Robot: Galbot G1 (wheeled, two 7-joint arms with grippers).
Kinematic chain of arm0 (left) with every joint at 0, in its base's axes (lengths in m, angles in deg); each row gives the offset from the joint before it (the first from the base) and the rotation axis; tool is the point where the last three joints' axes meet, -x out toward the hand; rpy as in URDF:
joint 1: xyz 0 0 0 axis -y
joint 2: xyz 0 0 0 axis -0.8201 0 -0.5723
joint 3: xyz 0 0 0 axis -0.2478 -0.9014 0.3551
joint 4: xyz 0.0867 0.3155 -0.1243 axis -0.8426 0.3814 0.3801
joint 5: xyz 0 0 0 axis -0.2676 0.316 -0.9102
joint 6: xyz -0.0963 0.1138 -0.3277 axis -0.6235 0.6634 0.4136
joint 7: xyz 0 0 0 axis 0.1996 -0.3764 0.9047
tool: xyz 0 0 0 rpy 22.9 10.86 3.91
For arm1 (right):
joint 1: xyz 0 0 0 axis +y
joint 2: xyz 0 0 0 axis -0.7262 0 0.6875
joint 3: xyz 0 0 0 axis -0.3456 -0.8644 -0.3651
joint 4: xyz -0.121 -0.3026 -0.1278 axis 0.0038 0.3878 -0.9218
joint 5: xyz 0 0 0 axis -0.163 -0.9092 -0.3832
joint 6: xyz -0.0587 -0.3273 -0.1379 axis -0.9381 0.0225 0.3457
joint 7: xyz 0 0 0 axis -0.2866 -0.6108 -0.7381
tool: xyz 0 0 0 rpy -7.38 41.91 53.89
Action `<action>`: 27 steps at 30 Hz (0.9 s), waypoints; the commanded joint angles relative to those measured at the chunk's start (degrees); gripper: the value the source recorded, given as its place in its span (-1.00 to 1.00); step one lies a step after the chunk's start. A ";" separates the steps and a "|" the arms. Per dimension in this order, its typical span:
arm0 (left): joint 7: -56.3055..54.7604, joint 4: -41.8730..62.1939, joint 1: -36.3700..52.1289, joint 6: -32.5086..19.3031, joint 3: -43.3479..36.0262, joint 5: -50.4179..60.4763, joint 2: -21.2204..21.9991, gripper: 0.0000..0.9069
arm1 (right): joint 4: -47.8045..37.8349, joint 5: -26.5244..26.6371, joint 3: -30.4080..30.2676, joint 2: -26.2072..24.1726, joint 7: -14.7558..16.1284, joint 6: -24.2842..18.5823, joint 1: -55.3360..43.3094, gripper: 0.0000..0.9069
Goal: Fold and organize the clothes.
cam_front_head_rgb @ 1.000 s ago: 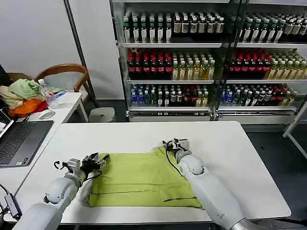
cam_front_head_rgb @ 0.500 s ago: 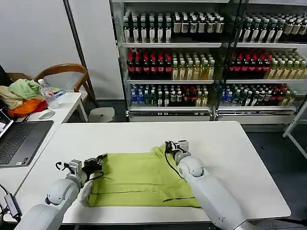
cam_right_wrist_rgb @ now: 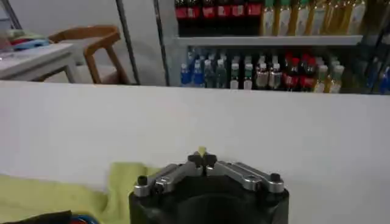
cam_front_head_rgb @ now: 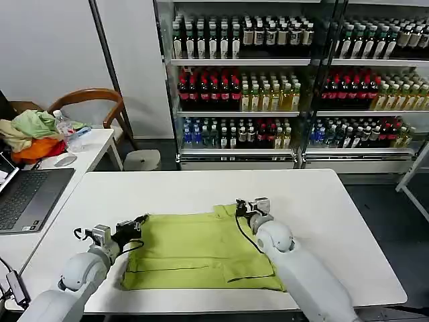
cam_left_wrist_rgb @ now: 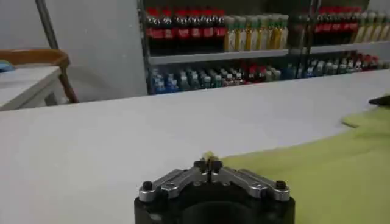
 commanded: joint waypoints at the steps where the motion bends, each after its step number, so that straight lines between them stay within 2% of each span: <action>1: -0.11 -7.17 -7.14 -1.11 3.32 -1.18 -1.04 -0.91 | 12.58 0.81 3.32 -5.20 -0.55 0.37 7.16 -1.00; 13: -0.20 -9.66 -12.01 -1.58 5.66 -0.49 -0.03 -0.91 | 25.00 -0.59 8.91 -9.09 -0.35 -0.21 20.55 -1.00; 27: 0.05 -11.72 -14.61 -2.17 7.29 -0.77 -0.41 -0.91 | 29.25 -0.68 12.38 -10.88 -0.12 -0.41 26.13 -1.00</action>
